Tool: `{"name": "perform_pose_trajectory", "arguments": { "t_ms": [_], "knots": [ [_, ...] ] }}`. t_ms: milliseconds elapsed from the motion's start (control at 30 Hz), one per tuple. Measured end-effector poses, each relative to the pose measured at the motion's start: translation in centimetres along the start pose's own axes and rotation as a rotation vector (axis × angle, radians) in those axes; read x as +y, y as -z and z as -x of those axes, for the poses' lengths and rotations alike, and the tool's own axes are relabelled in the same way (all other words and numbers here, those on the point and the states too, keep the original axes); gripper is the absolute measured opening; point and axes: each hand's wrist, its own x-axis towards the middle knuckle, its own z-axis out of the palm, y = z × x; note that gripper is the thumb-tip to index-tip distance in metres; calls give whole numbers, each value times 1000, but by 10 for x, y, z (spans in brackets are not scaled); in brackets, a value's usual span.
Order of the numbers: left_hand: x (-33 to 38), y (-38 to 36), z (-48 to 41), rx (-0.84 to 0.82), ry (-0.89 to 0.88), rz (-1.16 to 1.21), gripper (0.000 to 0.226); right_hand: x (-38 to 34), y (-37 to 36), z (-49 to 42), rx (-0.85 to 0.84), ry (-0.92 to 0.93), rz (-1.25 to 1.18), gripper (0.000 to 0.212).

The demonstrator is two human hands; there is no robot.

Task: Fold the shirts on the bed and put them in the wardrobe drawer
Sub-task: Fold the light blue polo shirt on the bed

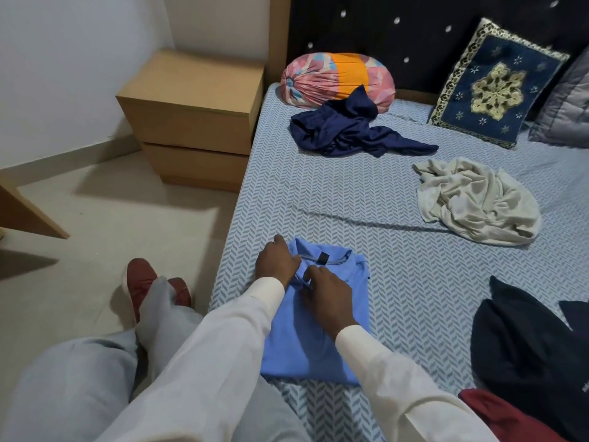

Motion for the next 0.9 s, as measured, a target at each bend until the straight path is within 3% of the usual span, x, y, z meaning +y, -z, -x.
{"name": "perform_pose_trajectory", "arguments": {
  "t_ms": [167, 267, 400, 500, 567, 667, 733, 800, 900],
  "knots": [
    [7, 1, -11, 103, -108, -156, 34, 5, 1, 2, -3, 4, -29, 12],
    [10, 8, -23, 127, -73, -98, 20, 4, 3, 4, -22, -4, -26, 13],
    [8, 10, -33, 102, -32, -46, 22, 4, 9, 1, -88, -62, -96, 14],
    [10, 10, -34, 86, -83, -90, 27, 16, 26, -23, 93, -178, -274, 18],
    [12, 9, -35, 44, -97, -136, 24, 34, 37, -46, 158, -256, -242, 29],
    [13, 6, -36, 12, -100, -151, 10, 55, 46, -77, -114, -304, -85, 51],
    [12, 4, -37, 35, -94, -138, 22, 56, 50, -86, -250, -310, -99, 32],
    [9, 6, -38, 51, -94, -139, 21, 59, 55, -88, -217, -331, -126, 11],
    [2, 11, -39, 52, -68, -162, 9, 68, 57, -84, -117, -343, -179, 4]
  ]
}}
